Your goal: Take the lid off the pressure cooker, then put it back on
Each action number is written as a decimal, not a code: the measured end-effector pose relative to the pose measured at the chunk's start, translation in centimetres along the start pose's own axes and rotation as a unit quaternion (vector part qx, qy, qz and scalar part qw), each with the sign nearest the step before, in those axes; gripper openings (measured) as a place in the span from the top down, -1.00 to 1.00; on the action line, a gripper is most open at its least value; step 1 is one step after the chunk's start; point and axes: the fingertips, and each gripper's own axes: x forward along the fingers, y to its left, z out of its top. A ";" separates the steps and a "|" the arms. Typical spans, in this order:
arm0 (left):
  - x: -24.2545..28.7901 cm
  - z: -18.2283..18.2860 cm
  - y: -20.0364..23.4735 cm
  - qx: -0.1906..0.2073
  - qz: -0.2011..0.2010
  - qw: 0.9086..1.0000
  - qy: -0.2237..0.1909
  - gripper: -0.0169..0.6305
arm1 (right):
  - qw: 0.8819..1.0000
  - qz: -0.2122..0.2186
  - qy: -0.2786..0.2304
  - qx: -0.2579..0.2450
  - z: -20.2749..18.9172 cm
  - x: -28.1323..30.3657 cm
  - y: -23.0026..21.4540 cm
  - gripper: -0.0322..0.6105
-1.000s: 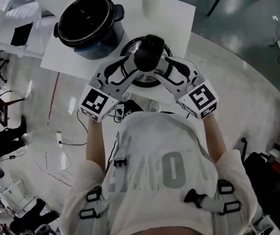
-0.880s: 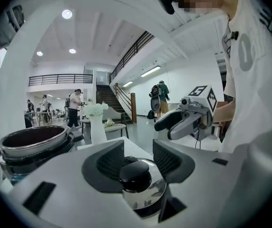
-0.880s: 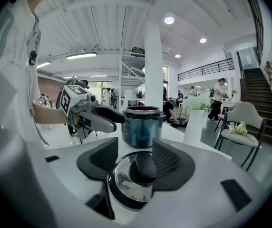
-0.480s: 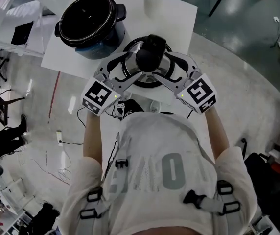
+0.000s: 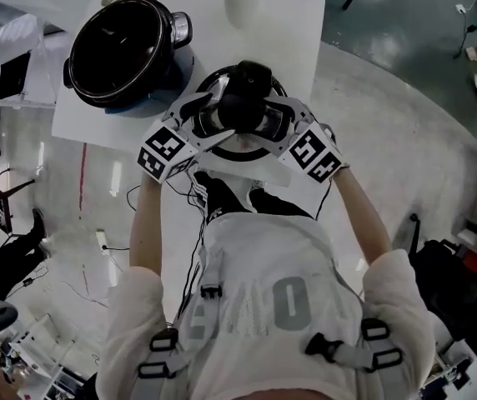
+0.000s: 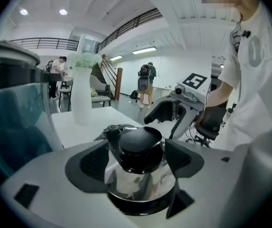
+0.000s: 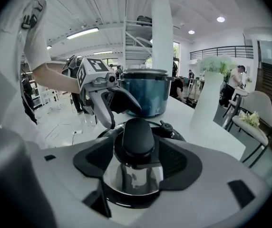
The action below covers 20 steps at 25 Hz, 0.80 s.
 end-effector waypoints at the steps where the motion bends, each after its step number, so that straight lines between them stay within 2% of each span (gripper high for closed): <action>1: 0.4 -0.7 0.1 0.005 -0.002 1.000 0.012 -0.15 | 1.000 0.002 0.005 0.005 -0.5 0.4 -0.1 -0.03; 5: 1.7 -2.2 0.0 0.012 -0.008 0.999 0.040 -0.14 | 0.999 0.010 0.022 0.025 -2.3 1.3 0.1 -0.03; 9: 2.6 -3.1 -0.1 0.016 -0.025 0.998 0.051 -0.12 | 0.999 -0.006 0.013 0.038 -2.6 1.8 -0.6 0.04; 10: 2.7 -3.2 -0.1 0.023 -0.026 0.998 0.051 -0.09 | 0.999 -0.009 0.009 0.041 -2.6 1.8 -0.7 0.15; 14: 2.5 -2.9 0.4 0.037 -0.011 0.998 0.043 0.18 | 0.999 -0.010 0.003 0.040 -2.5 1.9 -0.6 0.19; 20: 2.6 -2.8 0.5 0.056 -0.006 0.997 0.057 0.25 | 0.999 -0.013 0.001 0.038 -2.6 1.9 -0.6 0.20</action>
